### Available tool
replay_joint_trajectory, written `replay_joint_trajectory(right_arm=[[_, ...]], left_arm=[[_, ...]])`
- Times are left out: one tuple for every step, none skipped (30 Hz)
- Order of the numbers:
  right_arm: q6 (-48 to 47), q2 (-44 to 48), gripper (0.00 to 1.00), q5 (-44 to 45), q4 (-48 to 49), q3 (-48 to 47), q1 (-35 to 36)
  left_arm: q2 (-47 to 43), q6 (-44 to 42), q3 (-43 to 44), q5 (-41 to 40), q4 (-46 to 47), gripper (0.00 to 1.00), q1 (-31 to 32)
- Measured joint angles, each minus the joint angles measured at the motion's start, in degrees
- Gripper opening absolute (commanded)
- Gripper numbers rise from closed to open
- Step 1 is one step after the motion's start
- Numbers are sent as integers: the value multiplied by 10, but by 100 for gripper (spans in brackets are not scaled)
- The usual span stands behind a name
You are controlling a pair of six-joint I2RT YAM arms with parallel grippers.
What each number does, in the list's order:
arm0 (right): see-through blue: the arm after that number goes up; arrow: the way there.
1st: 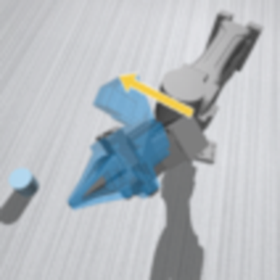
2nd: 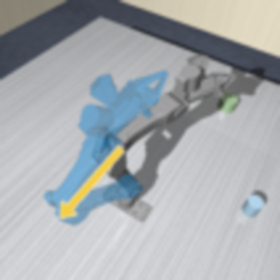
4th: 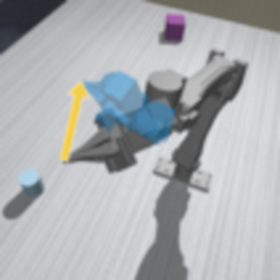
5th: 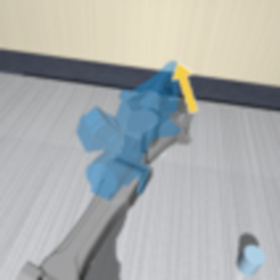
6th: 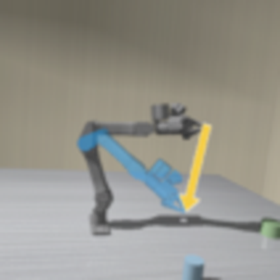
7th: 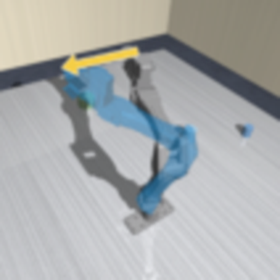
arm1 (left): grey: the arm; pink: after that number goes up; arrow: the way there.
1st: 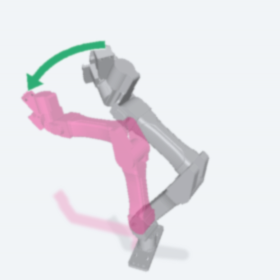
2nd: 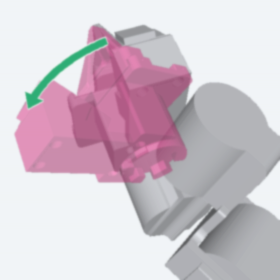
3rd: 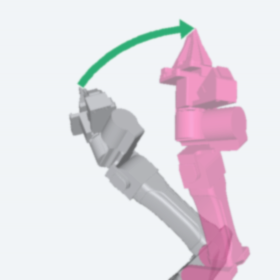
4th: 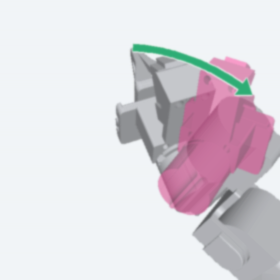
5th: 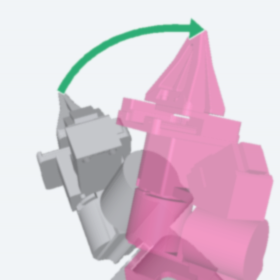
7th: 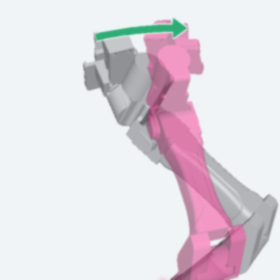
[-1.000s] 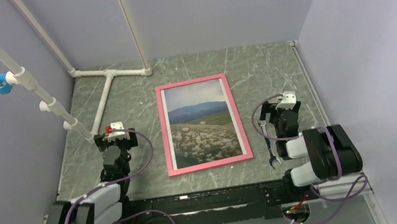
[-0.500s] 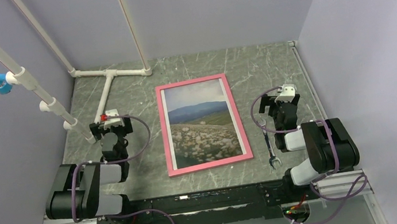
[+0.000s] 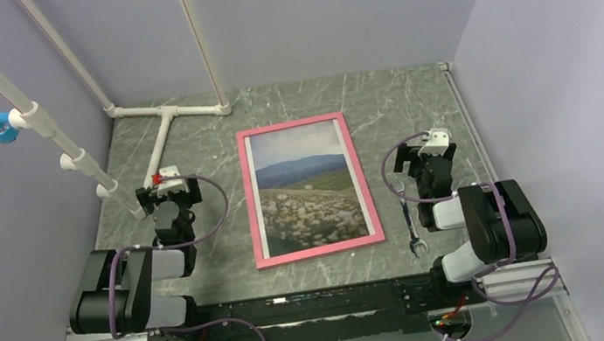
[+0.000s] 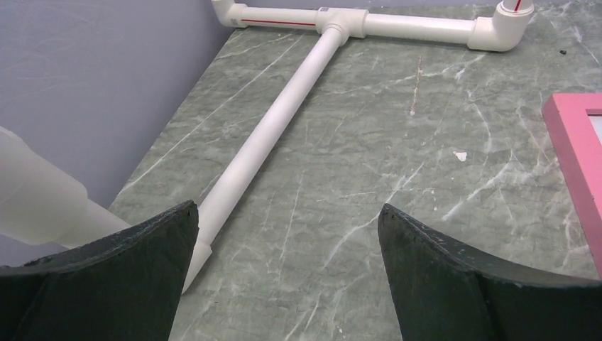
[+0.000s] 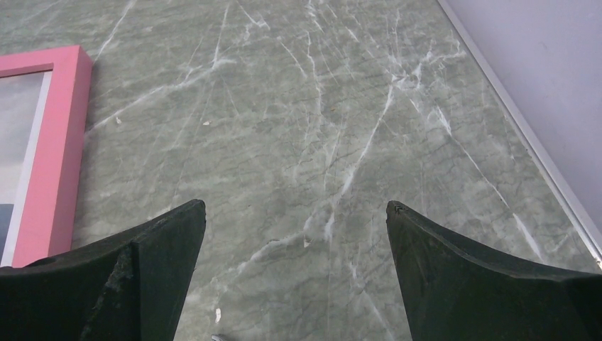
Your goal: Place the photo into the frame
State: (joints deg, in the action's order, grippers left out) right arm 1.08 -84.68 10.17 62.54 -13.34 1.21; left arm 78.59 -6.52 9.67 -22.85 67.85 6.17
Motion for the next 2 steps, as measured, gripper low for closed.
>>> replay_joint_trajectory(right_arm=[[0, 0, 100, 0, 0, 0, 0], [0, 0, 100, 0, 0, 0, 0]], left_arm=[[0, 0, 0, 0, 0, 99, 0], [0, 0, 0, 0, 0, 99, 0]])
